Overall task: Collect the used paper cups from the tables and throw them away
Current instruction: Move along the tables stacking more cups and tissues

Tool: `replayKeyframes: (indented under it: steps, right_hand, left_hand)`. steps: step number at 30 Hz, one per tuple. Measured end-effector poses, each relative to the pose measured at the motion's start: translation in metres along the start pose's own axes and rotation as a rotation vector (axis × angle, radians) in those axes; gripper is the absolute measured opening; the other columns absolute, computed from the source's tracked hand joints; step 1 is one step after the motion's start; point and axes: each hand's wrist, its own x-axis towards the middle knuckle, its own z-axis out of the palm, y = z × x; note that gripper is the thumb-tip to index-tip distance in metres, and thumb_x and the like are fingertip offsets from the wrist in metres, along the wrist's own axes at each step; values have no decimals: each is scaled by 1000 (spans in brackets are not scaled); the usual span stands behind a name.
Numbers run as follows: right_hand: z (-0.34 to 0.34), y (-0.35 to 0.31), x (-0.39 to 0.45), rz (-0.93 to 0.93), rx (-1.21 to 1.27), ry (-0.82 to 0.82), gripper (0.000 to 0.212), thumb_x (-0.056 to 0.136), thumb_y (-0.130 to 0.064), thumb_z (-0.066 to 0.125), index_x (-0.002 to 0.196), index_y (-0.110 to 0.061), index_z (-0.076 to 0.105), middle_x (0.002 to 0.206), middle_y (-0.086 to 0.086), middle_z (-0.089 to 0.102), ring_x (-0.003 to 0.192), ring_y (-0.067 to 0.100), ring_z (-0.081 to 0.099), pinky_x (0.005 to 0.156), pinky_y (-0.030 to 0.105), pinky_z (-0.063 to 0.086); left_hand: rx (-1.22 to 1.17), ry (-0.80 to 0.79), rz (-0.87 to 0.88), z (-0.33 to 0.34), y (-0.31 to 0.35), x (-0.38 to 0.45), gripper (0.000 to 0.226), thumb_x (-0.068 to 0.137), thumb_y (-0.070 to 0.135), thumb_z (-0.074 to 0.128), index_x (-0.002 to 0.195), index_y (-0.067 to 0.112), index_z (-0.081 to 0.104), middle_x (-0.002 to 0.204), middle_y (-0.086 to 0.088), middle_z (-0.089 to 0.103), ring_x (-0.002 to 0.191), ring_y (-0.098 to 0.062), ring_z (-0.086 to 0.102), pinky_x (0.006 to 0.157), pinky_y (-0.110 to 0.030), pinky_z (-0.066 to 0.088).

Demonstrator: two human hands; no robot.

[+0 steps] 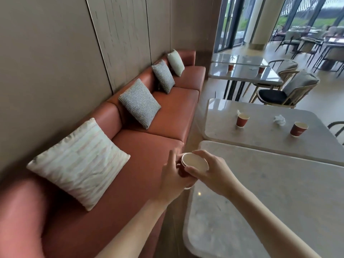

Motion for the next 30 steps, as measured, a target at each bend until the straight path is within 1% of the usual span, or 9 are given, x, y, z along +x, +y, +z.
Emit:
replayKeyframes:
  steps: [2,4,7,9,12,15,21,26,30]
  right_hand:
    - [24,-24,-8,29,6,43,60,67,-71,63,118,-38,61,98,-18,65,87,-1,60,71,8,43]
    - [41,-43,-16,48,5,97,57,69,-69,64,117,-38,61,97,-21,63,86,-5,58,70,6,41]
    - [58,-61,-28,104,37,203,54,69,-68,68,112,-36,62,100,-21,66,91,-5,60,75,15,49]
    - [63,-69,-34,133,6,263,57,65,-73,66,108,-36,59,98,-18,66,90,0,61,75,22,52]
    - [63,-74,-39,168,-81,262,61,60,-79,62,104,-39,53,96,-20,62,87,1,60,71,26,53]
    - [54,-68,-42,186,-141,249,62,60,-83,59,104,-39,52,97,-22,59,87,2,58,70,29,53]
    - [12,-36,-37,138,-133,276,15,88,-43,61,82,-29,59,84,-16,60,73,5,60,66,37,56]
    - [-21,-14,-18,121,-286,302,23,84,-40,69,70,-28,55,70,-17,55,64,4,55,57,32,52]
    - [-39,3,3,205,-300,353,24,83,-43,70,70,-24,62,65,-17,58,62,4,58,57,32,55]
  left_hand:
    - [21,-13,23,-28,1,-12,89,60,24,90,134,32,42,101,11,74,88,-10,74,75,-38,62]
    - [27,-35,43,-49,3,-20,88,58,32,88,132,40,40,103,15,74,90,-7,73,75,-35,62]
    - [15,-115,33,-69,1,-26,88,60,37,86,131,51,35,114,26,67,100,-5,71,82,-28,60]
    - [41,-201,14,-73,-4,-27,91,64,32,88,138,43,36,116,28,63,105,-3,68,86,-25,57]
    - [90,-223,23,-69,-12,-28,70,66,33,86,125,40,49,106,26,65,94,2,67,74,-13,52]
    - [65,-281,-13,-58,-15,-23,63,65,32,86,116,44,51,99,21,69,89,-1,69,69,-16,54]
    - [76,-543,25,-34,-11,2,71,66,16,84,121,47,51,107,18,68,98,-7,67,78,-18,54]
    - [109,-697,21,-16,-3,38,69,67,16,81,122,44,51,102,18,65,92,-3,65,72,-18,53]
    - [126,-698,41,8,5,64,70,66,15,82,122,44,50,101,16,65,90,-3,65,72,-18,53]
